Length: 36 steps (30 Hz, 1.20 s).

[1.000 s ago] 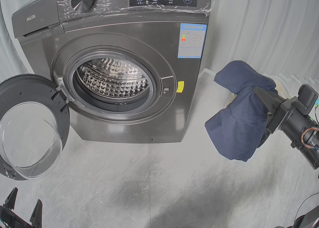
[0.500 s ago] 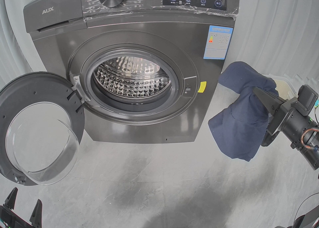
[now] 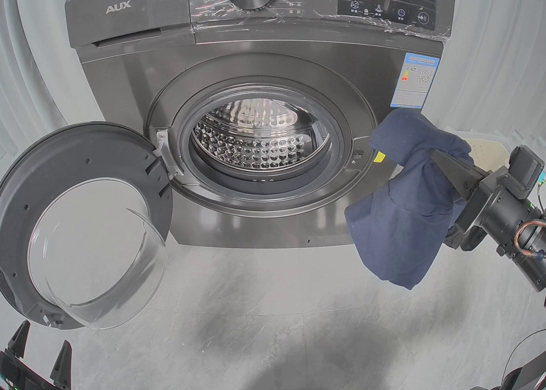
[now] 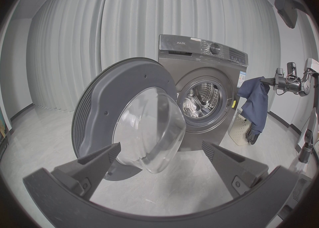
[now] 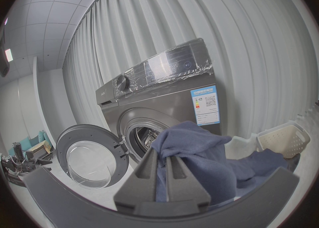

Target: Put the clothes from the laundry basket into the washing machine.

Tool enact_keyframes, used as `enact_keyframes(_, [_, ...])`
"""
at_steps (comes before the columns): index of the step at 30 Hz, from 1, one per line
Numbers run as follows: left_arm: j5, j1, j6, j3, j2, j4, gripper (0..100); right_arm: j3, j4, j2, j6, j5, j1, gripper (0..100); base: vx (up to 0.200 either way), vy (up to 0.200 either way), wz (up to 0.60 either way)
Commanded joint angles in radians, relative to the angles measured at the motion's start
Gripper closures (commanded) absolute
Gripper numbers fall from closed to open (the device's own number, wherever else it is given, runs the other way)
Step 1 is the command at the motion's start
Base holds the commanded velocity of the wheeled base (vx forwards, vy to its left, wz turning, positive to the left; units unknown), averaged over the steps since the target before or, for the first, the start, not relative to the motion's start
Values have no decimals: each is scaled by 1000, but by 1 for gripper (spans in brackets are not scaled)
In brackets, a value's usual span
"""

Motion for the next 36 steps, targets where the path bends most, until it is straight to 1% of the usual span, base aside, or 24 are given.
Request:
enact_keyframes(1, [0, 0, 0, 16, -13, -1, 0, -2, -2, -2, 0, 0, 4, 100, 0, 0, 0])
enact_keyframes(11, [0, 0, 0, 16, -13, -1, 0, -6, -13, -2, 0, -1, 4, 100, 0, 0, 0])
enact_keyframes(17, [0, 0, 0, 16, -13, -2, 0, -6, -13, 0, 1, -1, 4, 100, -200, 0, 0])
enact_keyframes(36, [1, 0, 0, 16, -13, -1, 0, 6, -3, 14, 12, -11, -23, 100, 0, 0, 0])
